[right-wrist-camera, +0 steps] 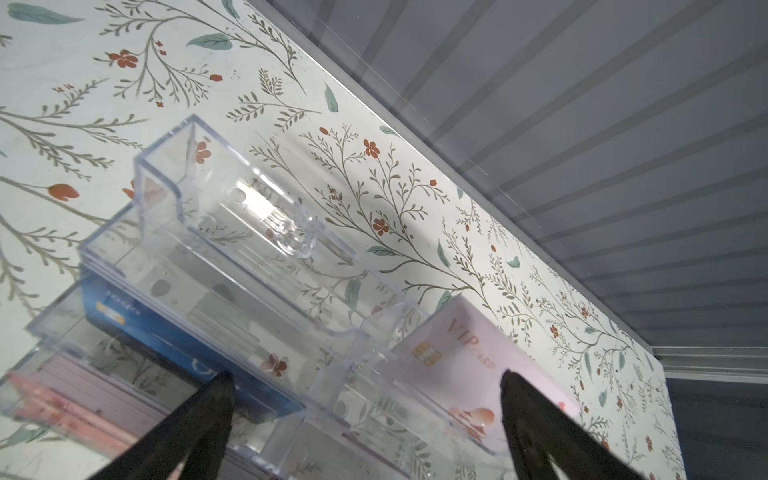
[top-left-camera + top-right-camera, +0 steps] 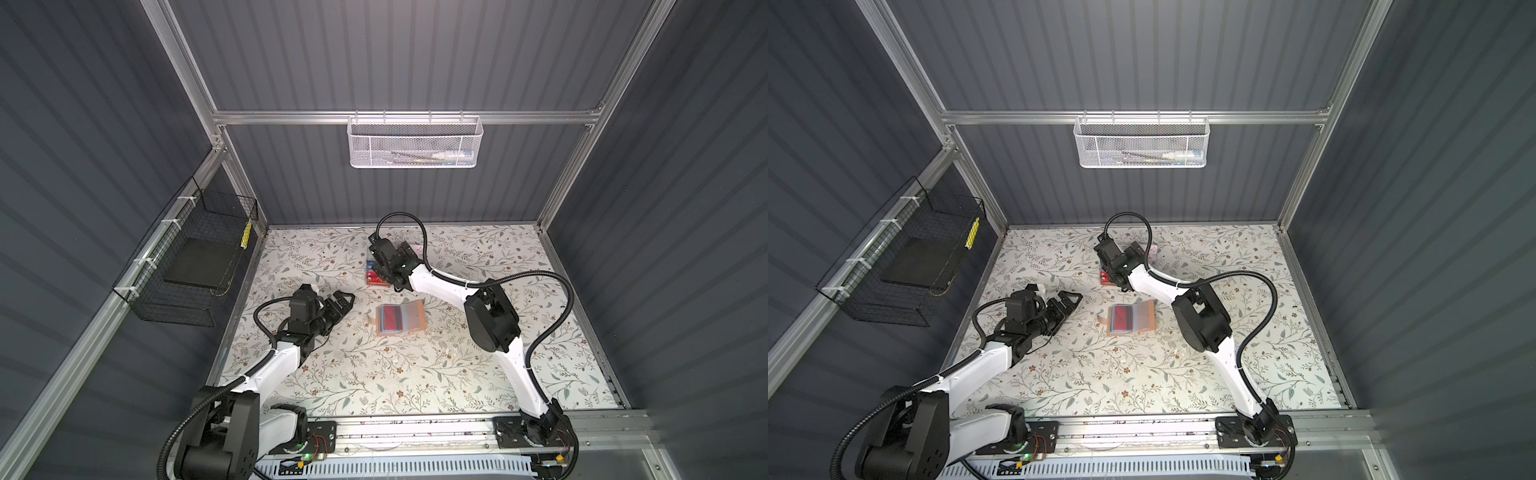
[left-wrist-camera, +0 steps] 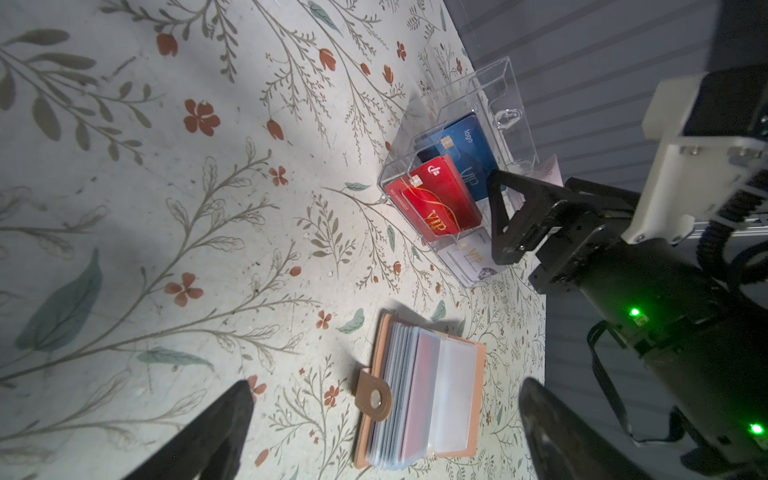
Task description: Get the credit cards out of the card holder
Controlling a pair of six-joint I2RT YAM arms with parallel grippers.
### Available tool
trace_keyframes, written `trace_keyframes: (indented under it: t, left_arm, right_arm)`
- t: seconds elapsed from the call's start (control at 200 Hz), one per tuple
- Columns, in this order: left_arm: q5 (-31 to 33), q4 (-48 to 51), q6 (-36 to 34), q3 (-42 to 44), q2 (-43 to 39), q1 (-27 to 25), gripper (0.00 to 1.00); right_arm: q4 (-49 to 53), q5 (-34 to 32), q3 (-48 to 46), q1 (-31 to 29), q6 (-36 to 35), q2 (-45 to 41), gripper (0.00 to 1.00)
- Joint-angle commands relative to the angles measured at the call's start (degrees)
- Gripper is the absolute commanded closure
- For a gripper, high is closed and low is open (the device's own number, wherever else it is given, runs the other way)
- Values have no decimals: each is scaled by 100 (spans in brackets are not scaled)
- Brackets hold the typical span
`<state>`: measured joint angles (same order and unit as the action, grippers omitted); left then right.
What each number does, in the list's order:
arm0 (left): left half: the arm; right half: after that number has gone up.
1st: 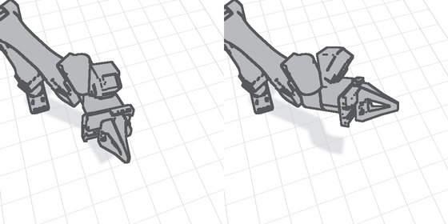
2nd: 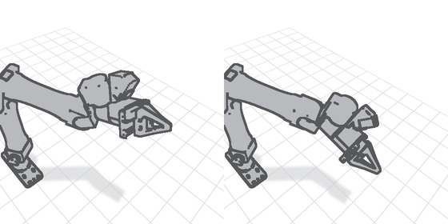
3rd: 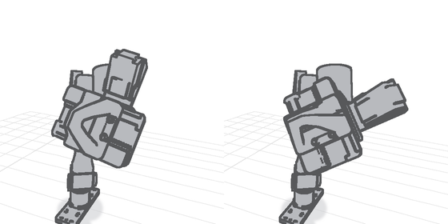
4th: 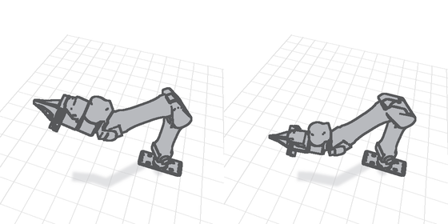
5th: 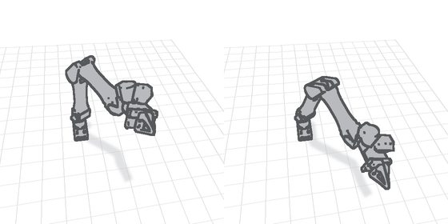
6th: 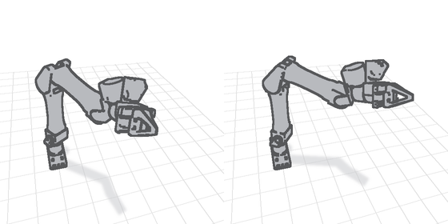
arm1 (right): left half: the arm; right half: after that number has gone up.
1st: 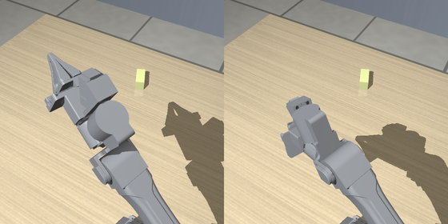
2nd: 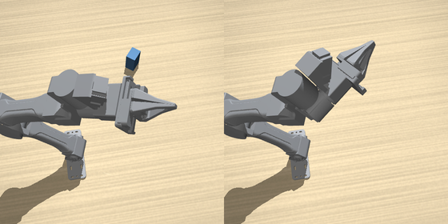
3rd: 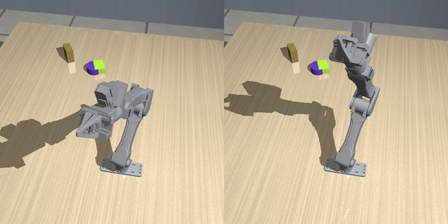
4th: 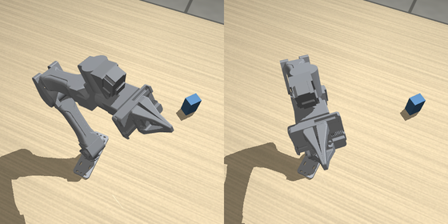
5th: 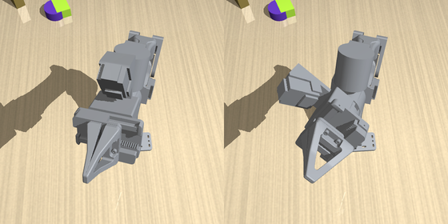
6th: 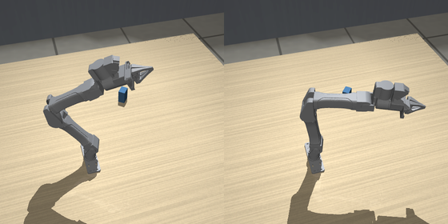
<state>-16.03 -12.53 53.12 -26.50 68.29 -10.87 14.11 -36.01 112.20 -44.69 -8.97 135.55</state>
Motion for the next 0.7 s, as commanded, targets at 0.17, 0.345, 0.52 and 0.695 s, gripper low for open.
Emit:
trace_keyframes:
  t: [0.17, 0.345, 0.52, 0.695]
  left_arm:
    - [-136, -156, -85, 84, 151, 41, 0]
    - [-198, -231, -57, 110, 213, 39, 0]
    - [-216, -241, -58, 136, 117, 41, 0]
    - [-242, -260, -116, 77, -20, 35, 0]
  right_arm:
    - [-39, -158, 197, 47, 62, 242, 1]
    - [31, -74, 155, 35, 173, 99, 1]
    - [29, -7, -41, -4, 262, -228, 1]
    - [-39, 121, -434, -80, 410, -799, 1]
